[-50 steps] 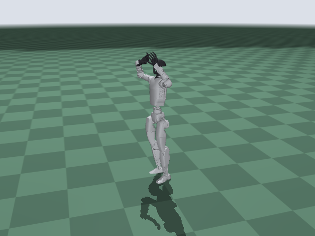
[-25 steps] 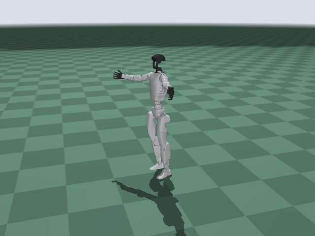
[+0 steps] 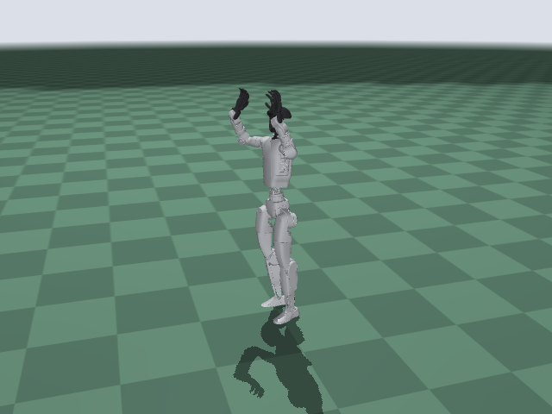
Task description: Upper body actions
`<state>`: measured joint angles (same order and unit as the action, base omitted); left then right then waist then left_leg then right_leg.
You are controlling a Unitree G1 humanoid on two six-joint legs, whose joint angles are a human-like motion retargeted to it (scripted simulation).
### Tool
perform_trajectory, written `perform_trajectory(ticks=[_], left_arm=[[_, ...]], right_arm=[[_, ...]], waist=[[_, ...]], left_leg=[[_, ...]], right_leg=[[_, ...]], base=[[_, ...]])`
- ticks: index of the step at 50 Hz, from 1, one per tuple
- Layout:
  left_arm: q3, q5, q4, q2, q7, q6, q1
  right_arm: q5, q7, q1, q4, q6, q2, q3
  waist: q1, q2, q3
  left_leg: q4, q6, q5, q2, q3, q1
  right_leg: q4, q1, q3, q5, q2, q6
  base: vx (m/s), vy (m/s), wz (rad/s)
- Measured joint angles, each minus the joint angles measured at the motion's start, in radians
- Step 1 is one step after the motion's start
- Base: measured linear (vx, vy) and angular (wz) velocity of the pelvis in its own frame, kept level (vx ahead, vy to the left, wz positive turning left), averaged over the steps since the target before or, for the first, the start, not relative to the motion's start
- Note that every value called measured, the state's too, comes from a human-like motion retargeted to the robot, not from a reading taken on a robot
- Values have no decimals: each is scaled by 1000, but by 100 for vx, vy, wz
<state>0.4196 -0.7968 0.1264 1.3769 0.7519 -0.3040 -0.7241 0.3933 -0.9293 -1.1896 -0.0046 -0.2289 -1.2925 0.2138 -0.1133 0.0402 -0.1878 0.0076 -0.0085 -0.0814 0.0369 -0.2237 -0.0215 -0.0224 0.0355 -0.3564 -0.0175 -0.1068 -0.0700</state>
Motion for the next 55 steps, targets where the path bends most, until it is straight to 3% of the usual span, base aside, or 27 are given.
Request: perform_trajectory(ticks=[5,8,10,15,20,25,28,30,34,39,46,55], left_arm=[[-238,-142,-207,47,4,-18,-182],[-255,-128,-224,6,-2,-1,-211],[-210,-88,-187,-39,6,14,-189],[6,70,30,-98,-7,46,-33],[248,216,386,-104,-80,94,162],[482,487,668,-171,-159,42,348],[643,685,770,-271,-211,-56,440],[708,754,820,-314,-236,-98,479],[788,779,971,-382,-271,-84,585],[729,749,1064,-471,-389,-75,709],[559,587,1120,-690,-632,-1,740],[337,544,1320,-986,-645,34,761]], right_arm=[[317,-94,-372,-254,185,-110,379],[302,-105,-453,-222,135,-103,483],[254,-111,-436,-130,121,-102,471],[84,-89,-197,200,125,-97,220],[-115,40,179,612,53,-13,-215],[-344,449,367,1004,-90,126,-503],[-481,628,481,1162,-56,207,-662],[-526,648,541,1200,-64,253,-733],[-567,540,683,1223,-188,378,-827],[-452,485,820,1220,-226,510,-821],[-201,570,993,1259,-163,711,-765],[150,888,1124,1490,62,928,-466]], waist=[[-10,-9,-5],[-9,-10,0],[1,-5,10],[18,8,12],[11,-3,12],[-10,-7,26],[-17,-4,43],[-17,-3,50],[-7,-2,71],[1,-13,104],[-1,-44,175],[2,-62,213]], left_leg=[[0,1,0,0,4,5],[0,2,0,1,8,10],[0,3,1,1,10,14],[1,4,2,-1,12,0],[2,4,7,-1,18,-19],[5,5,9,-5,20,-27],[5,6,10,-7,15,-22],[5,6,9,-8,12,-20],[2,5,7,-10,-7,-3],[3,6,7,-6,-20,27],[3,8,17,0,-11,69],[1,11,18,3,-10,80]], right_leg=[[0,8,-3,2,2,0],[0,15,-7,3,3,0],[1,20,-8,3,5,1],[0,6,-7,0,5,1],[1,-8,-12,-1,4,0],[1,-10,-14,-1,8,0],[1,-7,-10,-3,11,2],[1,-8,-6,-4,12,4],[-1,-5,13,-9,13,8],[-2,17,23,-14,10,12],[2,75,0,-16,3,10],[3,85,-3,-19,3,11]], base=[[1,0,1],[0,0,0],[0,0,0],[0,0,0],[-2,0,4],[-3,0,2],[0,0,0],[-1,-1,-10],[1,-1,-29],[5,-3,-17],[-1,-6,15],[-1,0,1]])
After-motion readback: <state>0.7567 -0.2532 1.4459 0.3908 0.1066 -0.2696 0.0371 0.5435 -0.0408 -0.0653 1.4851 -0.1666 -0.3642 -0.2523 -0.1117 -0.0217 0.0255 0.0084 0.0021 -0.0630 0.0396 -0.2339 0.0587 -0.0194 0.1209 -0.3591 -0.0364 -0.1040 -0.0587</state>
